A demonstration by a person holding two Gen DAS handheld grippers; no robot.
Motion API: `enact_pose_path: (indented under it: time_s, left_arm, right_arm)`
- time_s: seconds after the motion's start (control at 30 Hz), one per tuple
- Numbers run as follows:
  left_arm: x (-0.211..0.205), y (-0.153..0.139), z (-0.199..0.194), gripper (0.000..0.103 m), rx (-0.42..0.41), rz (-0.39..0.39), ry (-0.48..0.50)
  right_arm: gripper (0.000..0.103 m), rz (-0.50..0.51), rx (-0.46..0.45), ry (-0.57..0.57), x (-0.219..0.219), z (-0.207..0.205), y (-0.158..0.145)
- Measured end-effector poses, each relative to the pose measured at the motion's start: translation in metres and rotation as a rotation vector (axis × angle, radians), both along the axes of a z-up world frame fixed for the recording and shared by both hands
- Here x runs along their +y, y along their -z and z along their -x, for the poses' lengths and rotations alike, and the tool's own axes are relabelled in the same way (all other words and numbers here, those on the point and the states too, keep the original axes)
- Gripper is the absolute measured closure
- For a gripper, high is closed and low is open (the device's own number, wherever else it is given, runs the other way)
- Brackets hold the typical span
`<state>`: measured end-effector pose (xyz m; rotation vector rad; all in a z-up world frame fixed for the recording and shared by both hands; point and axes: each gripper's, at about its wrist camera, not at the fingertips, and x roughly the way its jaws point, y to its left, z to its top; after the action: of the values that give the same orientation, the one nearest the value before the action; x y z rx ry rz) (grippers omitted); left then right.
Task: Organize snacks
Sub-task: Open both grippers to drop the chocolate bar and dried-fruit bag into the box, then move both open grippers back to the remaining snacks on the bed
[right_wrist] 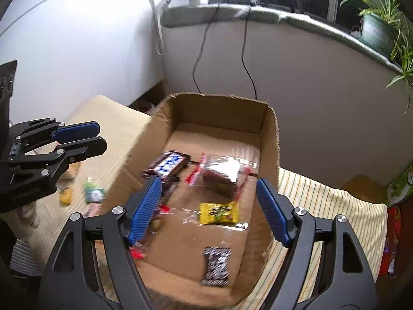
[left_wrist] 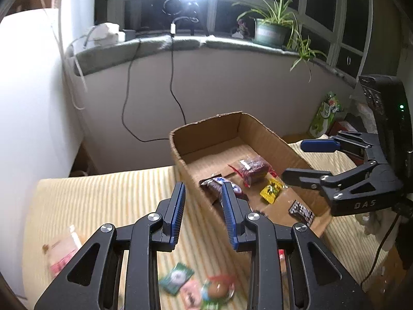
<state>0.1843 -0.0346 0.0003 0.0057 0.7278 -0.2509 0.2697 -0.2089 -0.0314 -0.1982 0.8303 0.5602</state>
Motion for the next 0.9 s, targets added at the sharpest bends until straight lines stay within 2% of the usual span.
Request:
enact_pose_path:
  time_s: [0.27,0.43,0.63,0.77,0.8,0.83,0.9]
  left_arm:
    - [0.042,-0.003,0.055,0.075,-0.018,0.025,-0.07]
    - [0.072,0.003,0.09,0.075,-0.015,0.036,-0.13]
    - [0.1,0.02,0.119,0.075,0.019,0.066,-0.182]
    - [0.108,0.038,0.127,0.075,0.059,0.081,-0.192]
    - [0.109,0.043,0.127,0.072,0.068,0.085,-0.194]
    - [0.11,0.047,0.127,0.061,0.075,0.09,-0.195]
    - [0.112,0.054,0.13,0.053,0.088,0.103,-0.19]
  right_arm:
    - [0.025,-0.076,-0.034,-0.068,0.012,0.059,-0.02]
    - [0.025,-0.116,-0.031,-0.122,0.025,0.094,-0.02]
    - [0.025,-0.153,0.015,-0.165,0.044,0.129,-0.003]
    - [0.025,-0.16,0.07,-0.175,0.059,0.143,0.019]
    - [0.025,-0.161,0.085,-0.178,0.062,0.144,0.025]
    - [0.025,-0.162,0.102,-0.178,0.066,0.146,0.031]
    - [0.025,-0.173,0.139,-0.172,0.072,0.149,0.042]
